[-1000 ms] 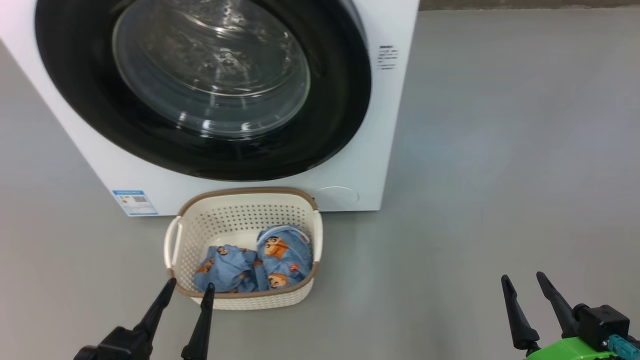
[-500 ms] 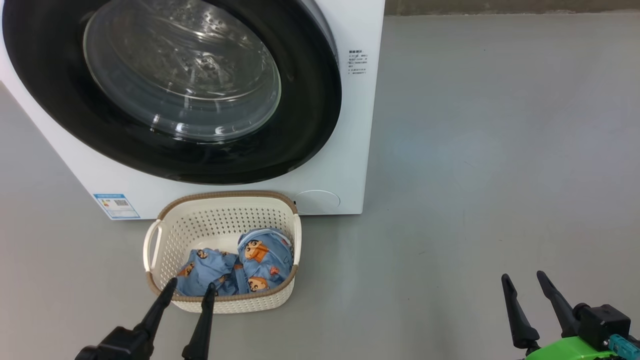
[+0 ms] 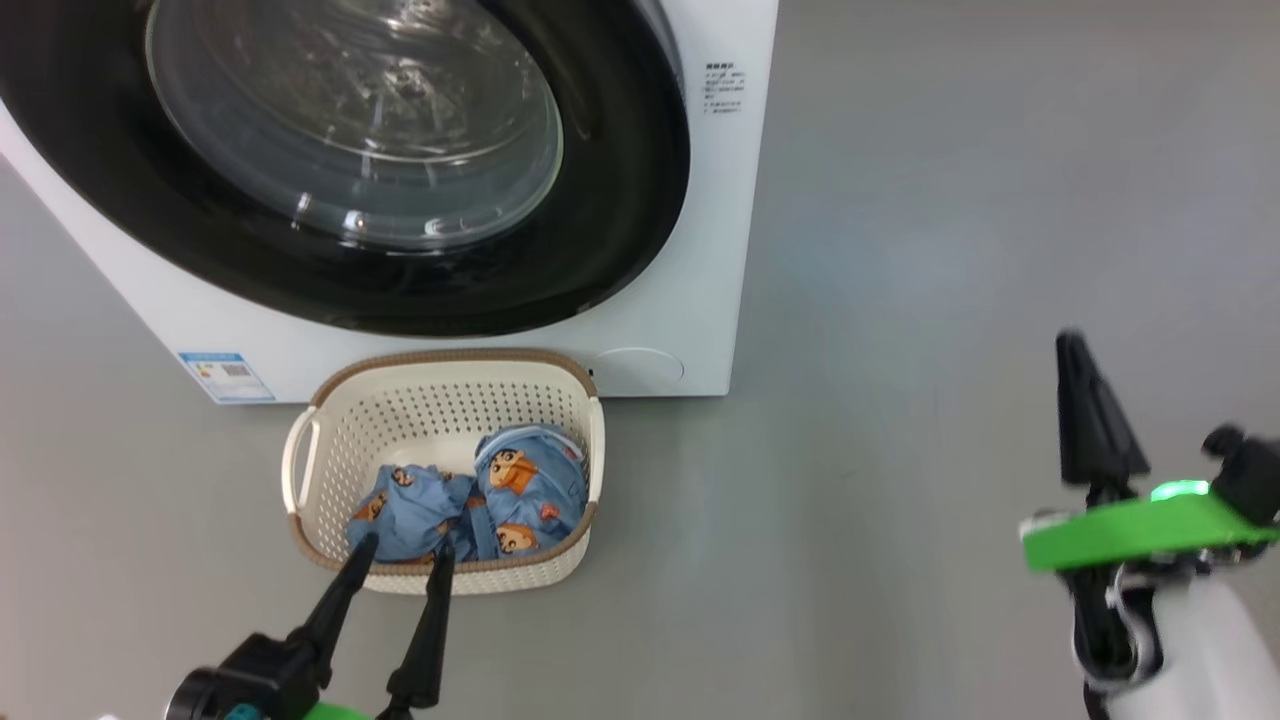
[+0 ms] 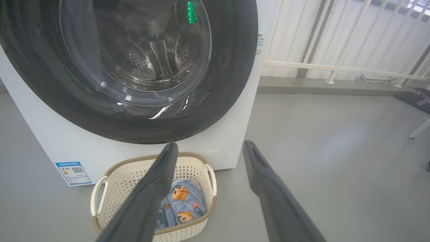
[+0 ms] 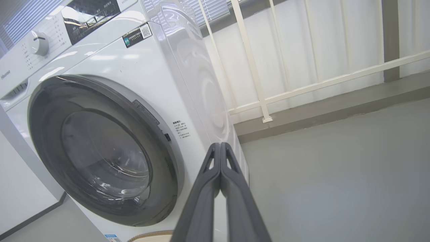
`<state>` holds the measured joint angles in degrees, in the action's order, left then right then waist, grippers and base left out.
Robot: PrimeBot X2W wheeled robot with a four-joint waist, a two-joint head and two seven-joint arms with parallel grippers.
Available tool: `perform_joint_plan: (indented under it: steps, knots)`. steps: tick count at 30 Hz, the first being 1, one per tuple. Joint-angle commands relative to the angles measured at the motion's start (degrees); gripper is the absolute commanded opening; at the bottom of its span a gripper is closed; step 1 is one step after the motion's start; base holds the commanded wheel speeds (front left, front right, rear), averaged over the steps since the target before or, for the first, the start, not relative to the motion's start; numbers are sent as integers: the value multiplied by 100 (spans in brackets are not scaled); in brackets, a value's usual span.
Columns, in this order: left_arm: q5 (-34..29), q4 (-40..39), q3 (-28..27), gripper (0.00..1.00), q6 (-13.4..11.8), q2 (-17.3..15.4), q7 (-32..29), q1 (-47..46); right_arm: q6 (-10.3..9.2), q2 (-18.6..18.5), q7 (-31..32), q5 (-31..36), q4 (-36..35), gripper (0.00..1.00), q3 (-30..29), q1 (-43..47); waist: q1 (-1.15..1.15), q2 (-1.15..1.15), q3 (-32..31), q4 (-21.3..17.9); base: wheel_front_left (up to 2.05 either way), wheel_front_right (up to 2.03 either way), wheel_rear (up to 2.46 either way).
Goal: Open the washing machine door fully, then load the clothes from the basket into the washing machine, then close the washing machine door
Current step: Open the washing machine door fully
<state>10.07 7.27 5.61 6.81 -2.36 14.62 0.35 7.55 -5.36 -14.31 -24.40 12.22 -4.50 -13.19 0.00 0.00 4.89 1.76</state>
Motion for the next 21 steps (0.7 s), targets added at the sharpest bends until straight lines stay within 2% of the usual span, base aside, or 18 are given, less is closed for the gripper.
perform_joint_plan:
  steps: [1,5,13,17,21]
  knots:
    - [78,-183,-91,100,-49,-52,38,-343,-6,-36,-69,-402,-84,0,115,-571,0,0,172,111,0,0,0]
    - [130,-192,5,100,-87,-52,38,-477,-6,-145,-69,-747,40,0,120,-1073,0,0,313,226,0,0,0]
    - [250,-214,301,100,-198,-52,38,-766,-6,-599,-69,-1292,448,0,302,-2126,0,0,665,654,0,0,0]
    - [321,-226,480,100,-253,-52,38,-844,-6,-815,-69,-1848,649,0,504,-2544,0,0,807,860,0,0,0]
    - [383,-238,656,100,-304,-52,38,-919,-6,-1087,-69,-2779,840,0,881,-2953,0,0,940,1047,0,0,0]
